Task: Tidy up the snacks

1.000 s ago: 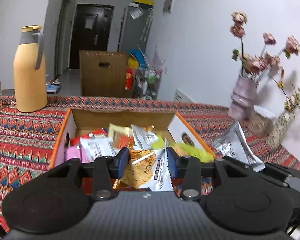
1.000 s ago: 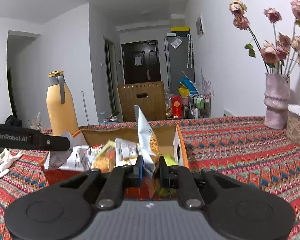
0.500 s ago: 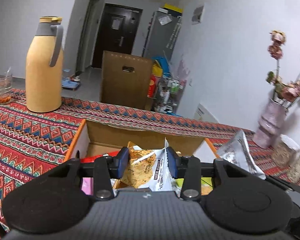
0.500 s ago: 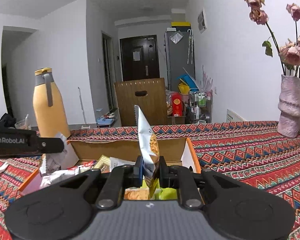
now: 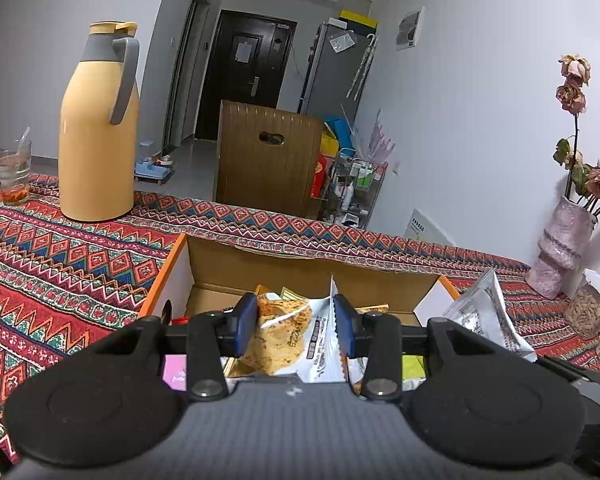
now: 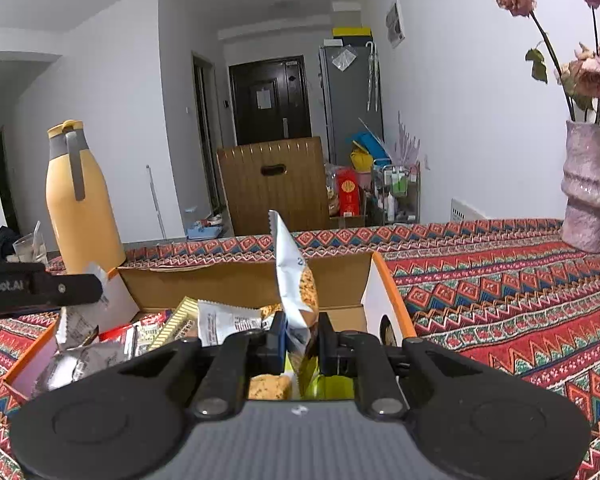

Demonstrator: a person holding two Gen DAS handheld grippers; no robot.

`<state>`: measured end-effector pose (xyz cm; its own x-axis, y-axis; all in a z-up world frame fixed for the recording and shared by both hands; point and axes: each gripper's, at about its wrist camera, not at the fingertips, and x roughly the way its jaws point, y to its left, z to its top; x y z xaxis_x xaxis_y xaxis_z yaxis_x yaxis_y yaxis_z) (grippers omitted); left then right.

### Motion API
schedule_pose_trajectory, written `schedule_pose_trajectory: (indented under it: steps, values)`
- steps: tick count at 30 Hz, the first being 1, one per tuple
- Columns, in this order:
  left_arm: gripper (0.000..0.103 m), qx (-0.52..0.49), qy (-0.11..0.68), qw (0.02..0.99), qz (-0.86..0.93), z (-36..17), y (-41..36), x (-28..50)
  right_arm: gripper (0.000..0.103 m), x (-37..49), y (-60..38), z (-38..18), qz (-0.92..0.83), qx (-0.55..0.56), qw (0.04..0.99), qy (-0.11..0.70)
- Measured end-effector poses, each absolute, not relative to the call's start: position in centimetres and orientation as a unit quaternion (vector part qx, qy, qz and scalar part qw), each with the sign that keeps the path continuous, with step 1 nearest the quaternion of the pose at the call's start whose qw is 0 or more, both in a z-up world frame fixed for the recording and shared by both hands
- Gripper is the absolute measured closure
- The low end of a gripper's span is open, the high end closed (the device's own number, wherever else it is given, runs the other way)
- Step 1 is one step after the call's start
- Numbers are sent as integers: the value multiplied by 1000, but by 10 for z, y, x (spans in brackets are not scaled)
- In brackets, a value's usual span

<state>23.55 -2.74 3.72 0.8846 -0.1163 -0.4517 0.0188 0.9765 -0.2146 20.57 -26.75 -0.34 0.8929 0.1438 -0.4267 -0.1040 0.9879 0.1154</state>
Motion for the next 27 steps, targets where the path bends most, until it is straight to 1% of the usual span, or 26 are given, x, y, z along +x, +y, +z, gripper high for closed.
schedule_pose_trajectory:
  steps: [1,2,3,4,5,6,7,8,9,11,19,27]
  values:
    - [57,-104,238,965,-36,37,-27,235,86,205,-268,-3,64,47,972,222]
    - [54,-104,238,965,-36,37,-27,234,85,205,-268,-3,64,48,972,221]
    - [46,-103,238,965,-35,37,-27,234,85,205,-268,-3,63,49,972,220]
    - [34,-103,236,966,-32,37,-26,233,76,204,-269,-2,63,49,972,219]
    - [27,-103,233,967,-28,38,-26,231,56,203,-270,-2,63,51,972,219]
    - [18,-102,229,968,-24,38,-25,229,44,201,-272,-2,60,53,973,217]
    - [11,-102,227,968,-21,39,-25,228,23,199,-273,-2,55,53,974,213]
    - [6,-103,224,969,-19,40,-24,227,10,197,-274,-2,51,52,975,209]
    - [0,-105,221,969,-19,41,-23,225,8,196,-275,-1,50,54,976,205]
    - [0,-106,218,970,-14,42,-22,223,0,194,-278,0,51,60,976,203]
    - [0,-100,214,972,-17,47,-24,217,0,189,-284,4,42,64,978,196]
    - [0,-86,186,978,-28,71,-25,179,0,159,-286,25,44,62,981,180]
